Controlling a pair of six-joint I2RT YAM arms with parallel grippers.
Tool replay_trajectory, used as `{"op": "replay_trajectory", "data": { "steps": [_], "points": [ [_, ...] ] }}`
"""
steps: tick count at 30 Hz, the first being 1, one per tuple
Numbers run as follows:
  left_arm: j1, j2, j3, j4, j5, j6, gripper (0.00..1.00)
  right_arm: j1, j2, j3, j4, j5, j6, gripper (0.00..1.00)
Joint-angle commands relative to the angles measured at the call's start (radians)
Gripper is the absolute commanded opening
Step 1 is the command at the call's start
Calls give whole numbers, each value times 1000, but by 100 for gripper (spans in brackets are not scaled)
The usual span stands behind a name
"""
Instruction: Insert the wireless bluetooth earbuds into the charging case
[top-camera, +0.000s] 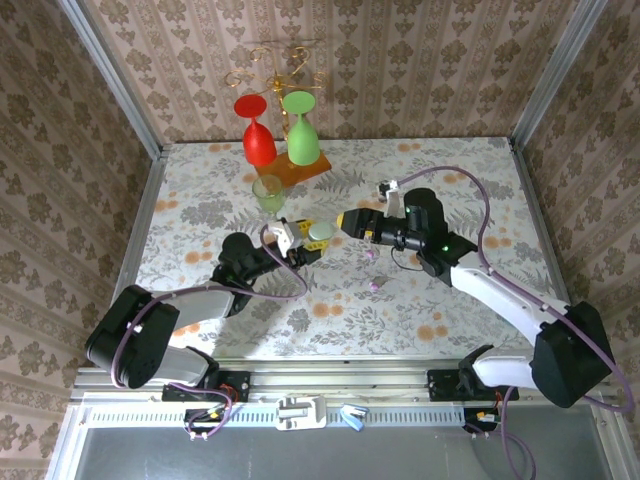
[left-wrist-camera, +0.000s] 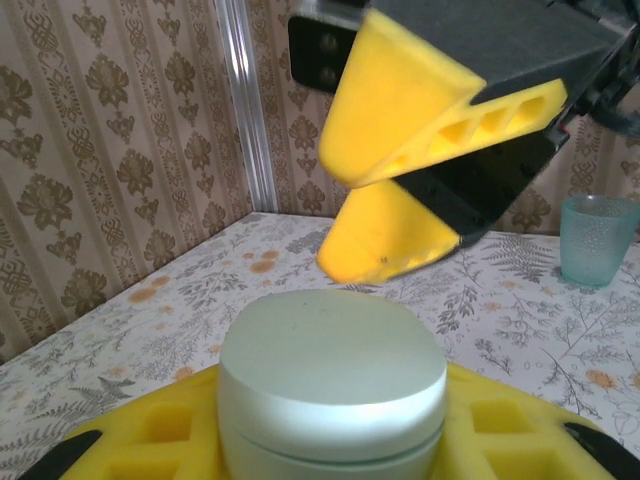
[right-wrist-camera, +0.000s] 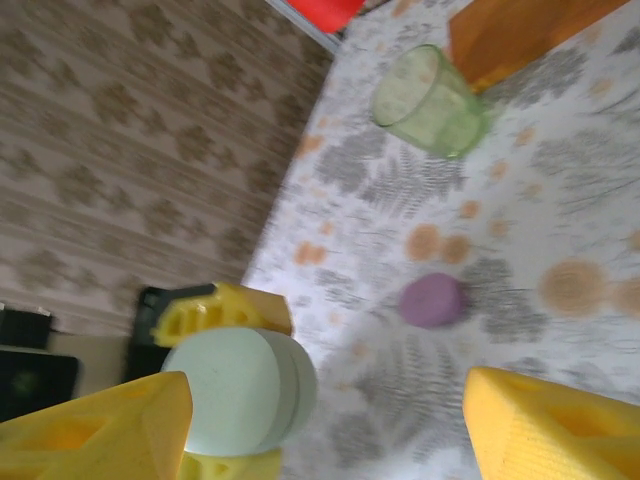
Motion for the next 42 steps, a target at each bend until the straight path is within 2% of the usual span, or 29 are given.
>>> {"op": "replay_trajectory", "data": {
  "steps": [1,5,10,16,21,25,29,34,37,42],
  "points": [
    [-12,-16,41,72,-19,-26,15,1,35,-58,388,-204,323,72],
    [-14,-1,48,131,-29,-64,15,4,84,-125,614,-224,498,68],
    [-24,7,61,138,-16,-76,15,7,149,-147,749,-228,586,56],
    [-32,1,64,143,-23,-83,15,15,231,-140,908,-240,691,47],
    [-33,10,65,138,-33,-79,15,16,262,-142,955,-235,725,28],
    [-34,13,62,132,-40,-76,17,10,263,-146,947,-222,717,21],
    [-33,9,58,122,-43,-67,26,7,256,-138,908,-210,688,16],
    [-33,-7,53,81,-39,-46,56,1,256,-118,865,-204,659,16],
    [-31,-18,44,70,-46,-39,70,-5,256,-112,829,-191,639,15],
    [-28,-39,28,51,-62,-28,89,-23,256,-104,788,-187,610,15]
  ]
}}
